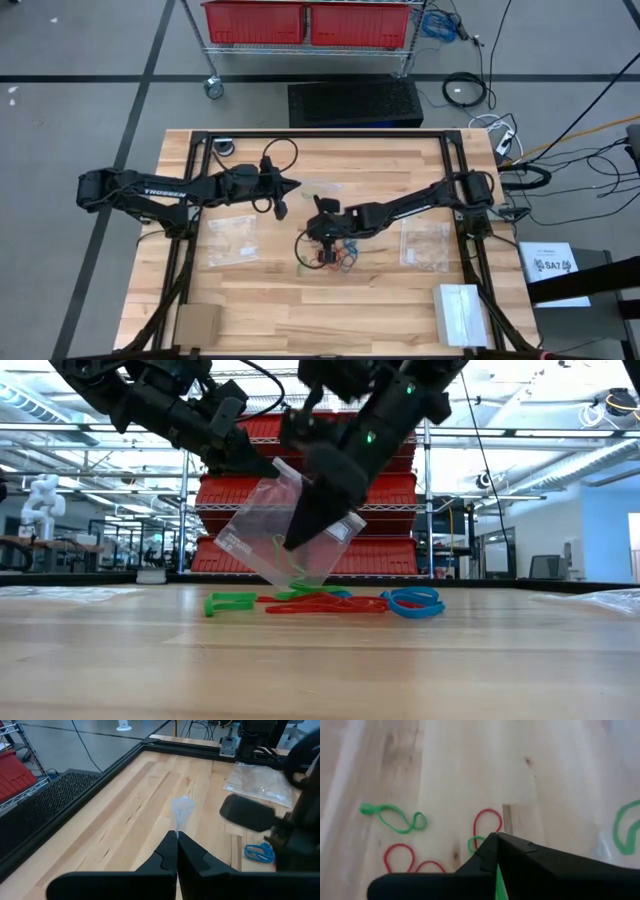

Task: Sort rubber bands
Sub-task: Put the green rubber band into the top transparent zip bag

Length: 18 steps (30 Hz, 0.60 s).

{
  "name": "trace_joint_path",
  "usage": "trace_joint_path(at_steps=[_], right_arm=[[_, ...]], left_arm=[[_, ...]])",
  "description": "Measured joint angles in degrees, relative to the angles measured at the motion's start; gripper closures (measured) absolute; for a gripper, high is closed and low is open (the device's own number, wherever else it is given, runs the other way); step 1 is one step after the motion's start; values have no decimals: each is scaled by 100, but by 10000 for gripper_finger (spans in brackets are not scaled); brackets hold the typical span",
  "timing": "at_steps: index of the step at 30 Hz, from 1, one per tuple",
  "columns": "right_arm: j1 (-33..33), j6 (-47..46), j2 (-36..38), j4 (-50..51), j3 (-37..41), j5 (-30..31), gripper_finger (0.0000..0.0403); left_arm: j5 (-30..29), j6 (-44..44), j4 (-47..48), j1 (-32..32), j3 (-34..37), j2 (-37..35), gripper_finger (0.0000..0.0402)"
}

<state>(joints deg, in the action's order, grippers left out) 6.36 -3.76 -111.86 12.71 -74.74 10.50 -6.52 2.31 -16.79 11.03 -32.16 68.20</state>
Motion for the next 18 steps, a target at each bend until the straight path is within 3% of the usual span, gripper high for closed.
trace_joint_path(at_steps=[4, 13, 18], right_arm=[[7, -148, 80, 134, -7, 15, 388], [8, -265, -447, 63, 0, 17, 304], [-76, -303, -530, -144, 0, 20, 295]], left_arm=[[7, 13, 2, 0, 0, 0, 402], [44, 26, 1, 0, 0, 0, 402], [42, 26, 2, 0, 0, 0, 402]])
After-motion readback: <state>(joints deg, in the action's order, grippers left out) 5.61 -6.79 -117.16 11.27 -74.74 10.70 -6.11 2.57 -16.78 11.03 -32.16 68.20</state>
